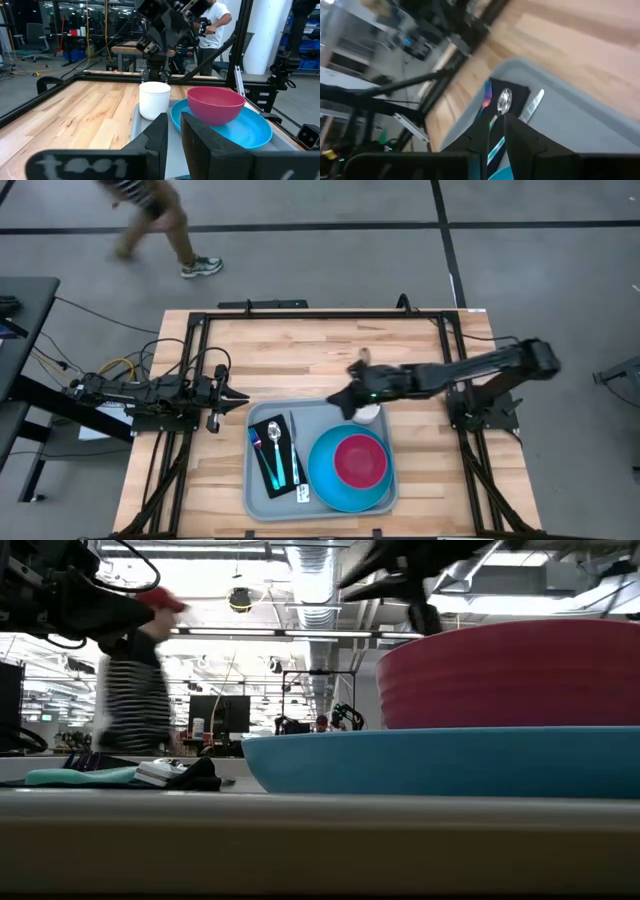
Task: Set up tray
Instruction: Return to home position
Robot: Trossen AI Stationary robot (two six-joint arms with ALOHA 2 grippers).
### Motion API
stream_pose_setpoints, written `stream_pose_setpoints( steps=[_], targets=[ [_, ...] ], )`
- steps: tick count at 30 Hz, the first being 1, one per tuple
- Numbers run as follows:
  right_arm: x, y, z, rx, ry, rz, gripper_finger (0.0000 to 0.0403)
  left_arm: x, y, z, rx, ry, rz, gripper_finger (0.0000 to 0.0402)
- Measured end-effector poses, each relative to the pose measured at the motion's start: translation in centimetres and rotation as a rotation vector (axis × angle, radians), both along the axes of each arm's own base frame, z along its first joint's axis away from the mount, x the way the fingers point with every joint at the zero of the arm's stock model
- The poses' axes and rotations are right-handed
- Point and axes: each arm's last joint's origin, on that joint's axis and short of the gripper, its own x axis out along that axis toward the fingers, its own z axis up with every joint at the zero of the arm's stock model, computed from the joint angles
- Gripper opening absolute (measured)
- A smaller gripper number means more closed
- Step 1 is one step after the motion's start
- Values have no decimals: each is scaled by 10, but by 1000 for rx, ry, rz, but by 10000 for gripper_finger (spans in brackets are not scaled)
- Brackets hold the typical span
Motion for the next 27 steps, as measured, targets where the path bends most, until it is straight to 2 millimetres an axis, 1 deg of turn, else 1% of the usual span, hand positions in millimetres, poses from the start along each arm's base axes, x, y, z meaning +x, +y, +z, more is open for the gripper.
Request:
stream_pose_setpoints(
  steps=[2, 5, 10, 14, 19, 23, 25, 27],
  targets=[
    [21, 3, -1, 18, 54, 8, 51, 0, 0, 0, 0, 0, 0, 40],
    [47, 7, -4, 42, 143, 17, 51, 0, 0, 0, 0, 0, 0, 40],
    [77, 17, -9, 108, 254, 35, 51, 0, 0, 0, 0, 0, 0, 40],
    [95, 31, -14, 132, 312, 36, 51, 0, 0, 0, 0, 0, 0, 40],
    [113, 45, -28, 121, 394, 51, 51, 0, 0, 0, 0, -2, 1, 40],
    [127, 50, -38, 124, 416, 53, 51, 0, 0, 0, 0, 3, 2, 40],
    [130, 51, -46, 125, 441, 57, 51, 0, 0, 0, 0, 3, 1, 40],
    [133, 52, -48, 135, 441, 67, 51, 1, 0, -1, 1, 7, 2, 40]
  ],
)
